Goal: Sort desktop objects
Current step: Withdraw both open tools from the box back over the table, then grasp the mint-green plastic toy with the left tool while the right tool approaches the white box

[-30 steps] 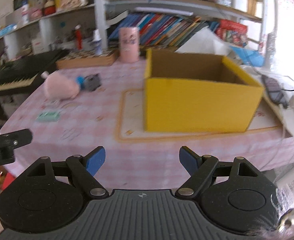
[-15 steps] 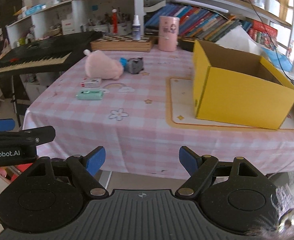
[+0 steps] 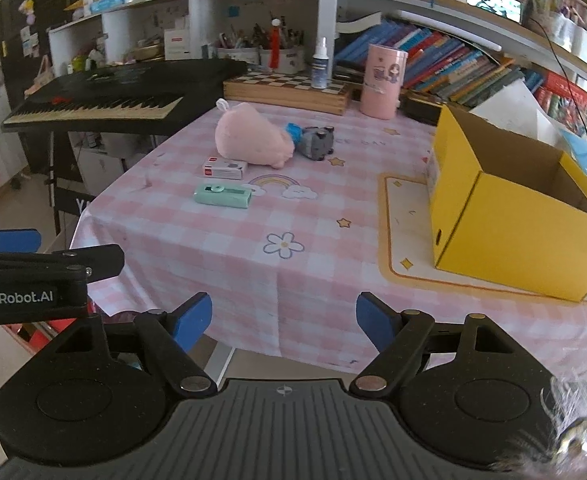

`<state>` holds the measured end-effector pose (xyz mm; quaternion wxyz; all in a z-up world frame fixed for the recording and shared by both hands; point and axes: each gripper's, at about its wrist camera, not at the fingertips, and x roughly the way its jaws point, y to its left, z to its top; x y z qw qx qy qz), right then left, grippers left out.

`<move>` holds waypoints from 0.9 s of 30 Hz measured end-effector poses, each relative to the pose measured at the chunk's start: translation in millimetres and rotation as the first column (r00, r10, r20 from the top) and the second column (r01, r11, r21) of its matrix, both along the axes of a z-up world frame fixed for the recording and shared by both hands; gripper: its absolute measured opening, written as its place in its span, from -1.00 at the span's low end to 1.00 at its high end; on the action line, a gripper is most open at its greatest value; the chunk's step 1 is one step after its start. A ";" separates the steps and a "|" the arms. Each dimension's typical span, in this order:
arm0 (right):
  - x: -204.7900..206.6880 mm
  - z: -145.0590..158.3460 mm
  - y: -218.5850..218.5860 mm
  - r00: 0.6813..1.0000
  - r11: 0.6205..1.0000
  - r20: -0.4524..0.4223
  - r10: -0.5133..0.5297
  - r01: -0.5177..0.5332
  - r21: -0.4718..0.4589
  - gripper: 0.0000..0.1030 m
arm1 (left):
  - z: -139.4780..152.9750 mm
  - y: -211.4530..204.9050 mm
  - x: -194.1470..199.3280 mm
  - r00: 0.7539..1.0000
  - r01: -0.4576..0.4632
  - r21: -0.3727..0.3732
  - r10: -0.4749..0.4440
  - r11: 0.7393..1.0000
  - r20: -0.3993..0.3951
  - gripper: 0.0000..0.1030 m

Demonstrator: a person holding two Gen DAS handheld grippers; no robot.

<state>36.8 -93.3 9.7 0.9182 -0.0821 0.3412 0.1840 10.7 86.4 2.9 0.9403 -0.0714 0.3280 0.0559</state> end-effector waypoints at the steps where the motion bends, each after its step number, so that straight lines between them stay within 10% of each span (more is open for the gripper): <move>1: 1.6 -0.4 1.1 1.000 1.000 0.001 0.004 -0.004 -0.003 0.50 | -0.6 0.9 0.8 1.000 -0.003 -0.003 0.003 1.000 0.000 0.84; 27: 135.5 -1.3 20.9 1.000 1.000 0.018 0.024 -0.024 0.014 0.39 | -24.0 9.0 114.2 0.997 -0.009 -0.021 0.007 1.000 -0.076 0.81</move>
